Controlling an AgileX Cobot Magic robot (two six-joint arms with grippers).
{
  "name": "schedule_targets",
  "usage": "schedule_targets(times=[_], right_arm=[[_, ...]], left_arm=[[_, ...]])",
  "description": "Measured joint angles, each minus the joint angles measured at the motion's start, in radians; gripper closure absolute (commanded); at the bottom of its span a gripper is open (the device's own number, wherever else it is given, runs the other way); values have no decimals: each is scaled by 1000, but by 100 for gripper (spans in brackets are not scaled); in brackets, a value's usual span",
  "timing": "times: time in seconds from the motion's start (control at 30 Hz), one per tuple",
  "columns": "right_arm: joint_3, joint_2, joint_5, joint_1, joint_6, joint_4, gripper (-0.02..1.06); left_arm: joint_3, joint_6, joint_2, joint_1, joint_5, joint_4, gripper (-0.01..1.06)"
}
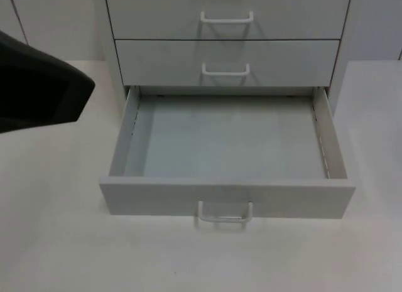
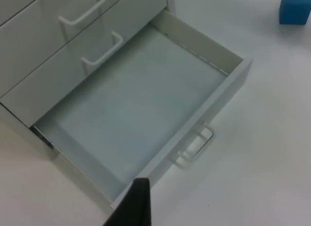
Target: Open the drawer with the left hand, place the block into the drawer with the right hand, then close the drawer with the left hand.
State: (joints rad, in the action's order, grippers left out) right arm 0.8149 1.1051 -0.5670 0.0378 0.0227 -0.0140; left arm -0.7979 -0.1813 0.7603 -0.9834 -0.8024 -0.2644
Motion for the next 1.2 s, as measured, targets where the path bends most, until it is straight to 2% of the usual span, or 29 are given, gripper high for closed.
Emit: schedule_targets(times=[0.1, 0.2, 0.23, 0.33, 0.37, 0.43, 0.57, 0.77, 0.97, 1.1, 1.2], right_arm=[[22, 0, -58, 0, -3, 0, 0], [82, 2, -172, 0, -28, -4, 0], [82, 2, -172, 0, -28, -4, 0], [142, 14, -292, 0, -61, -4, 0], [142, 14, -292, 0, -61, -4, 0], [156, 35, -368, 0, -85, -4, 0], [158, 102, -430, 0, -116, -4, 0], [158, 214, -450, 0, -159, -4, 0], [158, 363, -448, -51, -224, -9, 0], [158, 453, -409, -71, -239, -86, 0], [158, 488, -375, -71, -262, -102, 0]], left_arm=[[0, 0, 0, 0, 0, 0, 0], [0, 0, 0, 0, 0, 0, 0], [0, 0, 0, 0, 0, 0, 0], [0, 0, 0, 0, 0, 0, 0], [0, 0, 0, 0, 0, 0, 0], [0, 0, 0, 0, 0, 0, 0], [0, 0, 0, 0, 0, 0, 0], [0, 0, 0, 0, 2, 2, 0], [0, 0, 0, 0, 2, 2, 0], [0, 0, 0, 0, 2, 2, 0], [0, 0, 0, 0, 2, 2, 0]])
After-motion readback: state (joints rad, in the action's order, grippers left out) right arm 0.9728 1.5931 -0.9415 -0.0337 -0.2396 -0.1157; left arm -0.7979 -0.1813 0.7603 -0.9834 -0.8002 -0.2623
